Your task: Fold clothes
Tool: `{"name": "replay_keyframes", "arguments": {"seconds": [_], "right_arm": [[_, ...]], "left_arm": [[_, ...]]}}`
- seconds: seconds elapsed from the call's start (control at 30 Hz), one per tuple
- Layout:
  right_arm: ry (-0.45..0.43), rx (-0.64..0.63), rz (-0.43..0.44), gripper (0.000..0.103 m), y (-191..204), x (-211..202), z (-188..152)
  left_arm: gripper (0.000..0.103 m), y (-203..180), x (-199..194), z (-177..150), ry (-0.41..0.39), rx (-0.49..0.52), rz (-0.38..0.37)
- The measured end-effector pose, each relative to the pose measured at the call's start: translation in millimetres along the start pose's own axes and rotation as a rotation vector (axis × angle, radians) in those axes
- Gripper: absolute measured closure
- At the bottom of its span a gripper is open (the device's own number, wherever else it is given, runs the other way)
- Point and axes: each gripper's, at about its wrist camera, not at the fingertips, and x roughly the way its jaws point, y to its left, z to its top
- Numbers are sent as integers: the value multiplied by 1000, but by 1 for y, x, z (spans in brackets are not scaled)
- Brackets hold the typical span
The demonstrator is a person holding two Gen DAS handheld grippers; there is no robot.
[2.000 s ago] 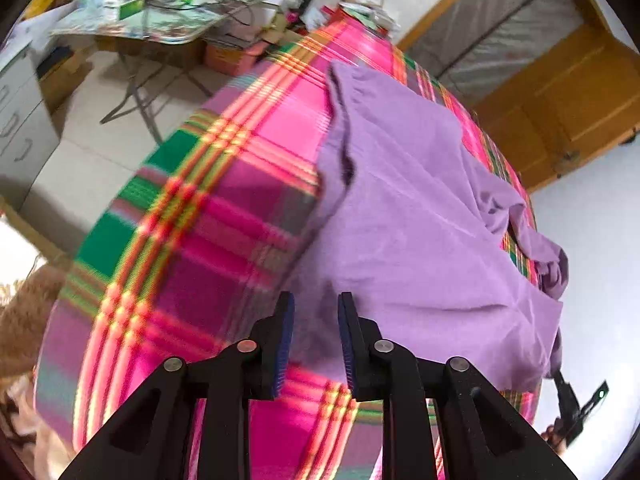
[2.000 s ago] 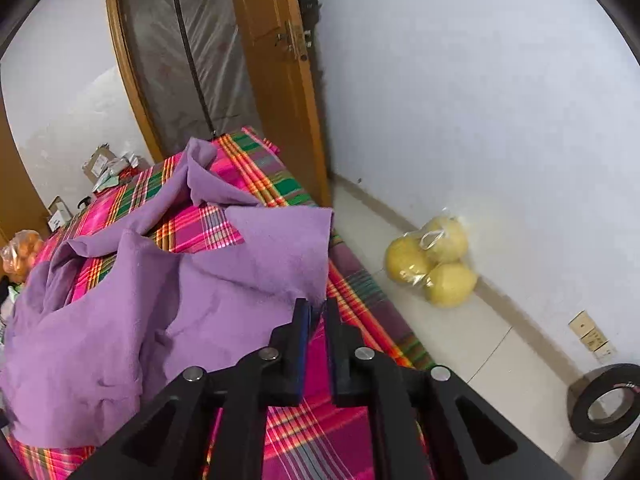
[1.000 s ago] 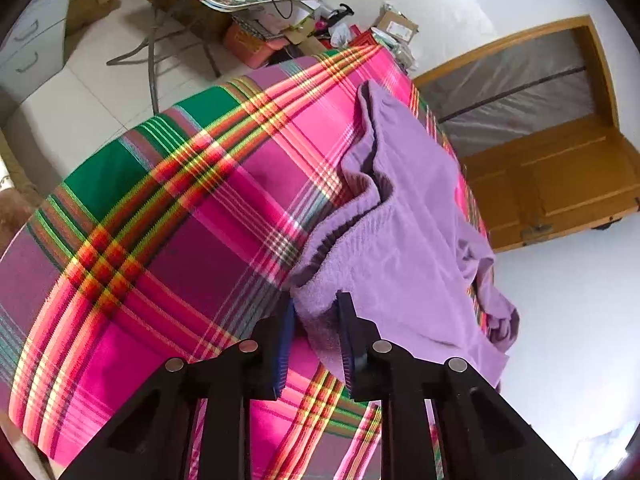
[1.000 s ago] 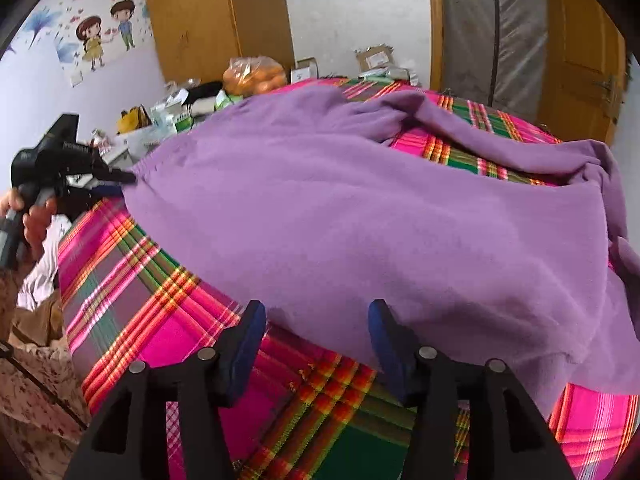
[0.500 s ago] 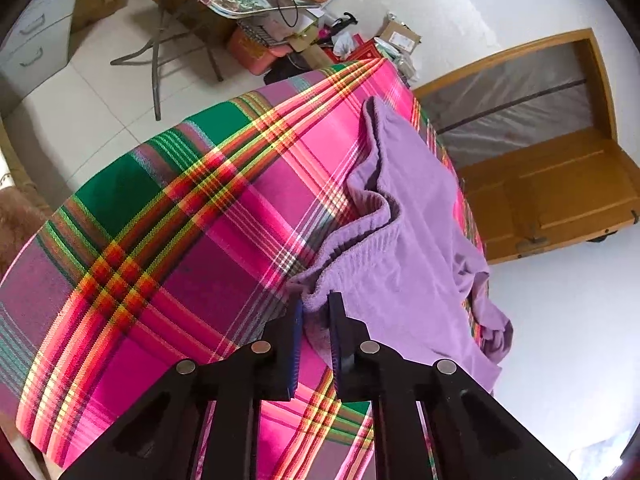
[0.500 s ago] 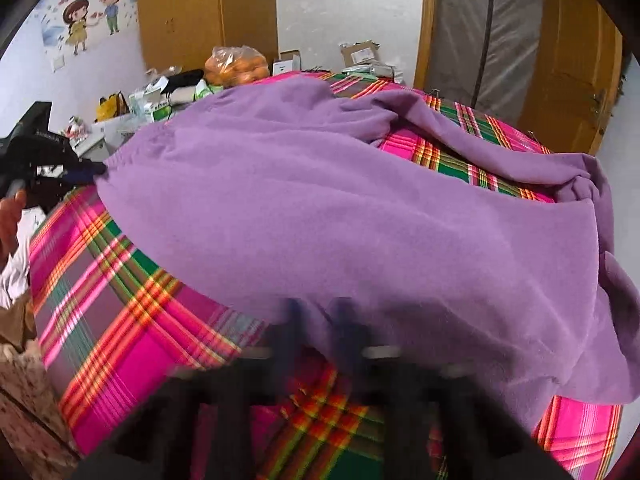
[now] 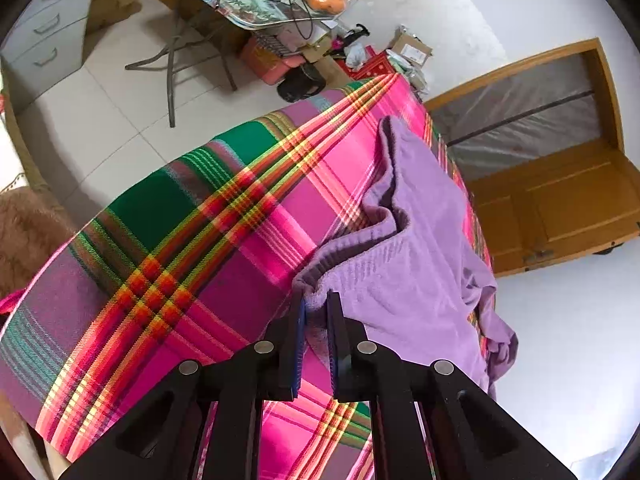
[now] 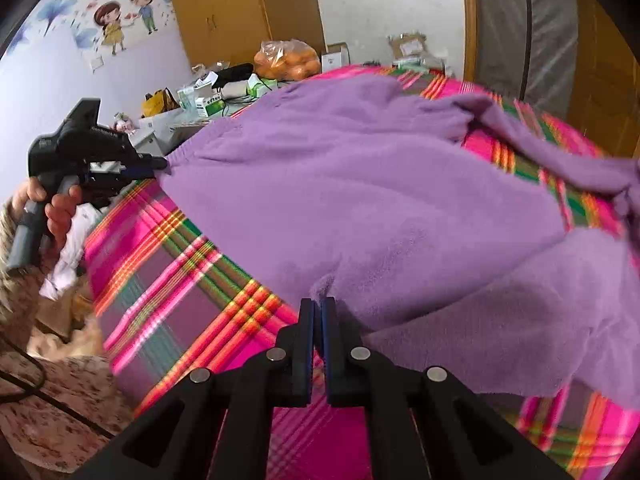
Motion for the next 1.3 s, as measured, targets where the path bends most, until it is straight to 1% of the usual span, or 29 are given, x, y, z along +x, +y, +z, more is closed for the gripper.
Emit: {"name": "replay_keyframes", "arguments": {"seconds": [0.03,0.07,0.13,0.23,0.37,0.53,0.63,0.83,0.93,1.0,1.07,1.1,1.13,1.23,1.27,1.3], "right_arm": [[-8,1,23,99,1,-2,2],[-13,-12,25,99,3,-3,3],[15,-30,0,99,4,5,3],[32,-28,9,99,1,9,0],[6,-20,32,99,-4,0,0],[-10,5,85,99,-8,-9,-1],[-20,-11,109,99,-6,-15,-4],[12,28,150,99,-15,-10,-8],[45,1,141,98,-13,-5,-9],[19,-8,146,97,-18,-16,-6],[-28,4,158,97,-29,-32,-1],[-46,12,154,95,-35,-38,1],[-62,20,145,94,-41,-44,4],[-111,64,68,88,-67,-59,10],[-122,89,41,85,-77,-60,12],[-133,121,11,81,-89,-61,15]], "left_arm": [[93,0,-1,1,-3,1,4],[93,-1,-1,1,-4,-1,9],[93,-2,0,1,-2,-2,18],[93,-3,0,1,-3,-1,28],[93,-5,0,1,-11,-6,42],[93,-6,-3,2,-30,-12,54],[93,-7,-6,1,-40,-15,58],[92,-5,-2,-1,-29,-12,90],[91,-4,-5,-1,-31,-23,102],[91,-5,-9,0,-44,-17,127],[91,-10,-17,0,-80,10,187],[91,-15,-23,0,-107,38,211],[90,-18,-27,0,-125,55,221],[90,-41,-34,-3,-186,156,256],[89,-51,-32,-4,-186,192,251],[85,-61,-29,-6,-185,229,245]]}}
